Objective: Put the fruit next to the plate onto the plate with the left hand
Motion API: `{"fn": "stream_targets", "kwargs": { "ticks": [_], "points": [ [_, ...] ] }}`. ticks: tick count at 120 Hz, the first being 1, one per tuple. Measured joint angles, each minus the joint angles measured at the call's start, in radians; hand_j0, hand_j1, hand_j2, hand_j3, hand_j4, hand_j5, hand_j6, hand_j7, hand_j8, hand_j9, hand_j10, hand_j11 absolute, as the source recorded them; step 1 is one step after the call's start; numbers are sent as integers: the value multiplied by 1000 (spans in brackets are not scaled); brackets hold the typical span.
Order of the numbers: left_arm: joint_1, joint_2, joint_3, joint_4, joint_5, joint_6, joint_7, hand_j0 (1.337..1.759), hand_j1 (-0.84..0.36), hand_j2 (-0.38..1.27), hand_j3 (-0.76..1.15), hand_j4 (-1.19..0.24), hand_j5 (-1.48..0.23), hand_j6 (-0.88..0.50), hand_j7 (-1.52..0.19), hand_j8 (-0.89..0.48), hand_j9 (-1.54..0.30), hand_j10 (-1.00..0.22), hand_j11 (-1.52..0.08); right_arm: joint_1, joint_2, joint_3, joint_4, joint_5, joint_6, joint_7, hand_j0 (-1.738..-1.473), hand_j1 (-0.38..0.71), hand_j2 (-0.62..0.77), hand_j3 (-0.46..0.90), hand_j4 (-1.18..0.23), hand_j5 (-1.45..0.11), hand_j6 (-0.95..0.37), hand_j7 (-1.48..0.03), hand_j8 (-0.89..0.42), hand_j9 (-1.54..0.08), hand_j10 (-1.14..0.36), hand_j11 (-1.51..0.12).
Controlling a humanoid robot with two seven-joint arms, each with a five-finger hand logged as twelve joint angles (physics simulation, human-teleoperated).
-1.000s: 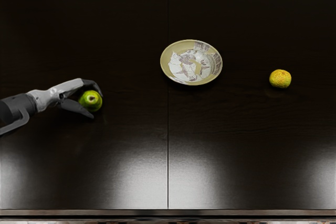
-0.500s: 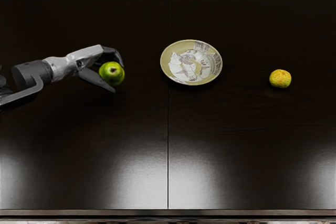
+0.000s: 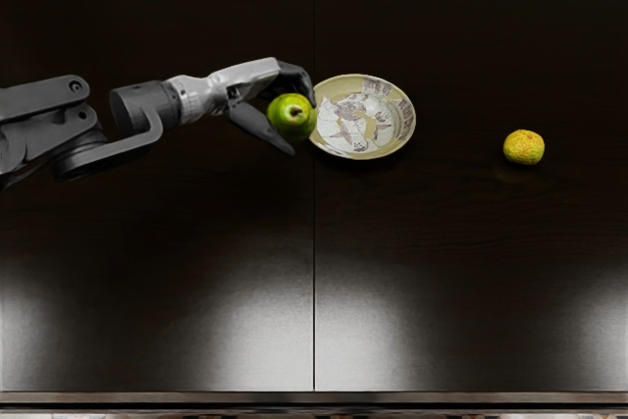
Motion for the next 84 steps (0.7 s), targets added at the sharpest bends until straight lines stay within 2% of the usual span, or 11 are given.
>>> {"fn": "stream_targets", "kwargs": {
  "ticks": [33,49,65,84],
  "points": [
    [-89,-149,17,143,5,2,6,1648,-181,190,0,-438,-1131,-283,-1152,-278,-1206,-756,-1250,0,0,0,0,0,0,0,-1658,-314,-6,0,-30,-38,-30,-38,-30,-38,-30,-38],
    [-92,-188,29,203,7,5,7,1648,-167,171,0,-475,-1115,-320,-1134,-305,-1198,-779,-1239,0,0,0,0,0,0,0,-1658,-314,-6,0,-30,-38,-30,-38,-30,-38,-30,-38],
    [-92,-270,33,261,32,7,7,1648,-159,172,0,-477,-1111,-327,-1132,-308,-1200,-789,-1238,0,0,0,0,0,0,0,-1658,-314,-6,0,-30,-38,-30,-38,-30,-38,-30,-38],
    [-89,-295,34,290,52,13,7,1648,-153,156,0,-482,-1105,-334,-1119,-312,-1189,-790,-1230,0,0,0,0,0,0,0,-1658,-314,-6,0,-30,-38,-30,-38,-30,-38,-30,-38]
  ]
}}
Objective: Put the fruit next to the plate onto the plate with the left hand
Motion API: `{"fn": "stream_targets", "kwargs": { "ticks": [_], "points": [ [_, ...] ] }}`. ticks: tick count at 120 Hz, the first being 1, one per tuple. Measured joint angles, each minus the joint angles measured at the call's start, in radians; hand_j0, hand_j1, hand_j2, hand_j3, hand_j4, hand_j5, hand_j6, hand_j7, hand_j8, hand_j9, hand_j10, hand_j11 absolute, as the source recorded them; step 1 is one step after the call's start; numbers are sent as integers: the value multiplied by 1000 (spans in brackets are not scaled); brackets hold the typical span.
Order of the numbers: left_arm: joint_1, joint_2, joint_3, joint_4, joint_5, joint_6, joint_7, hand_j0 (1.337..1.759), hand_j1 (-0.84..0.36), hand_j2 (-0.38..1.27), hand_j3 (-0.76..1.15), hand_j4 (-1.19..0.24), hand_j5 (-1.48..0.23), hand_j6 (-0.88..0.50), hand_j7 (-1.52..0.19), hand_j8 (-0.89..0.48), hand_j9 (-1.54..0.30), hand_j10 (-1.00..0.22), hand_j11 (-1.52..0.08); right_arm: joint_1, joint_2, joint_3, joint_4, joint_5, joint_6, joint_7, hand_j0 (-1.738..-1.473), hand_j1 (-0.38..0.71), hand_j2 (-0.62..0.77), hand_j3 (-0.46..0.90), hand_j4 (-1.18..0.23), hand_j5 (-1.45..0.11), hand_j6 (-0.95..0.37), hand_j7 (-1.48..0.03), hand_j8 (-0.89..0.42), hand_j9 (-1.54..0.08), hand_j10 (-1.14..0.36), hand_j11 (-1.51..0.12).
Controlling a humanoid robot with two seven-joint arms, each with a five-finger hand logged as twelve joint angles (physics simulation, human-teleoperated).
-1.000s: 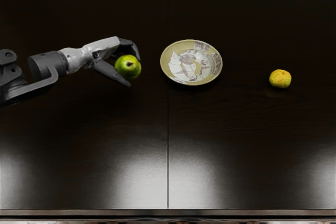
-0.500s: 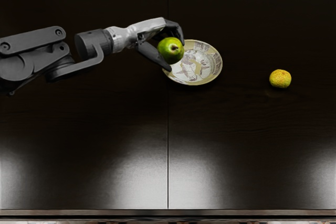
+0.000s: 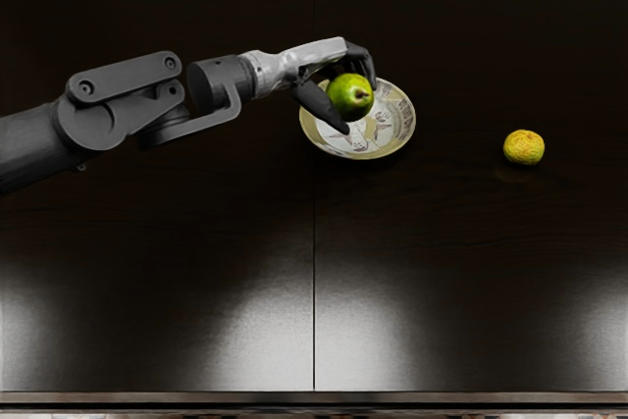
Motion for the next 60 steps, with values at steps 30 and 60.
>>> {"fn": "stream_targets", "kwargs": {
  "ticks": [30,60],
  "points": [
    [3,-32,-2,41,-2,26,12,1651,-130,131,0,-565,-913,-414,-922,-405,-968,-718,-993,0,0,0,0,0,0,0,-1658,-314,-6,0,-30,-38,-30,-38,-30,-38,-30,-38],
    [5,-41,-5,41,-29,53,15,1656,-60,84,0,-390,-563,-349,-565,-344,-579,-449,-585,0,0,0,0,0,0,0,-1658,-314,-6,0,-30,-38,-30,-38,-30,-38,-30,-38]
  ]
}}
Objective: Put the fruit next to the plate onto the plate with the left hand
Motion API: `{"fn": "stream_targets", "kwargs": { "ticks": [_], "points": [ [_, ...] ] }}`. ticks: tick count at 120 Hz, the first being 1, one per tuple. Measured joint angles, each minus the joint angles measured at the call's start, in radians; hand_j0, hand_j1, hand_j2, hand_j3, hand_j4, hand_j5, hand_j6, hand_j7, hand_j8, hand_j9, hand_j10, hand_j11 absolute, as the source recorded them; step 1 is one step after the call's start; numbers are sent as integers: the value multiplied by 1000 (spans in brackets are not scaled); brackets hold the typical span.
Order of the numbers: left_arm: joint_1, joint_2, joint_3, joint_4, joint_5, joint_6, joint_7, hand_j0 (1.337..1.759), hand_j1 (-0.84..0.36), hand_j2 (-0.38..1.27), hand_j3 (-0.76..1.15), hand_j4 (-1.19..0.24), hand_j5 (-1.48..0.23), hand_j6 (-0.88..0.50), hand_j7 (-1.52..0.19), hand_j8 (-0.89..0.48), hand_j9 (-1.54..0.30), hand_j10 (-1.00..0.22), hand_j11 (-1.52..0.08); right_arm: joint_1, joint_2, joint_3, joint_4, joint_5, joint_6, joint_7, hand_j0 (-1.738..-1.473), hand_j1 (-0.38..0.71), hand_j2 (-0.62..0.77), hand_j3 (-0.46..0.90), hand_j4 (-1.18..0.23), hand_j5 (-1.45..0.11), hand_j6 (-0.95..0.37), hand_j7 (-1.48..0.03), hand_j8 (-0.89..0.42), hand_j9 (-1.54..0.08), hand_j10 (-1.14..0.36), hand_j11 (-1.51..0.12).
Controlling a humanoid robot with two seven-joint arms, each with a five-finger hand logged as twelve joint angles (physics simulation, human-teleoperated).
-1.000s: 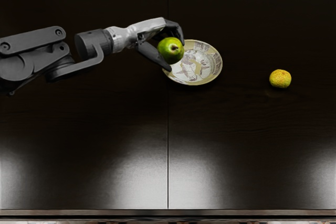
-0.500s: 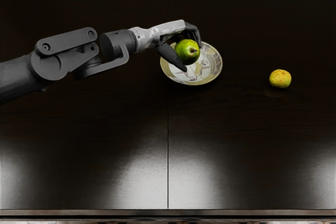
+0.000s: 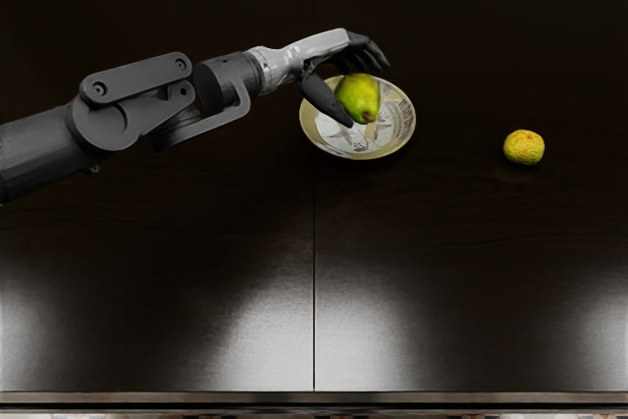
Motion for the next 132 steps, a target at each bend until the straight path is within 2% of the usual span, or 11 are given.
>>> {"fn": "stream_targets", "kwargs": {
  "ticks": [30,43,62,78,86,93,112,132],
  "points": [
    [3,0,-2,-3,-18,4,0,1657,18,62,0,-292,-395,-280,-396,-279,-400,-309,-401,0,0,0,0,0,0,0,-1658,-314,-6,0,-30,-38,-30,-38,-30,-38,-29,-38],
    [8,13,-2,-26,-55,-2,0,1658,129,41,0,-194,-260,-187,-261,-186,-263,-204,-264,0,0,0,0,0,0,0,-1658,-314,-6,0,-30,-38,-30,-38,-30,-38,-30,-38],
    [10,175,-3,-168,-132,-105,1,1658,248,20,0,-90,-120,-87,-120,-86,-121,-94,-121,0,0,0,0,0,0,0,-1658,-314,-6,0,-30,-38,-30,-38,-30,-38,-29,-38],
    [29,354,-2,-353,-200,-240,21,1658,297,11,0,-47,-63,-46,-63,-46,-63,-49,-63,0,0,0,0,0,0,0,-1658,-314,-6,0,-30,-38,-30,-38,-30,-38,-29,-38],
    [30,428,-2,-420,-252,-346,27,1658,312,9,0,-35,-45,-34,-45,-33,-45,-36,-46,0,0,0,0,0,0,0,-1658,-314,-6,0,-30,-38,-30,-38,-30,-38,-30,-38],
    [32,483,-1,-457,-324,-436,54,1658,322,7,0,-26,-34,-26,-34,-25,-34,-27,-34,0,0,0,0,0,0,0,-1658,-314,-6,0,-30,-38,-30,-38,-30,-38,-29,-38],
    [48,615,-2,-528,-451,-528,181,1658,337,4,0,-12,-16,-12,-16,-12,-16,-13,-16,0,0,0,0,0,0,0,-1658,-314,-6,0,-30,-38,-30,-38,-30,-38,-29,-38],
    [98,667,-1,-548,-497,-549,238,1658,344,3,0,-6,-7,-6,-7,-6,-7,-6,-7,0,0,0,0,0,0,0,-1658,-314,-6,0,-30,-38,-30,-38,-30,-38,-29,-38]
  ]
}}
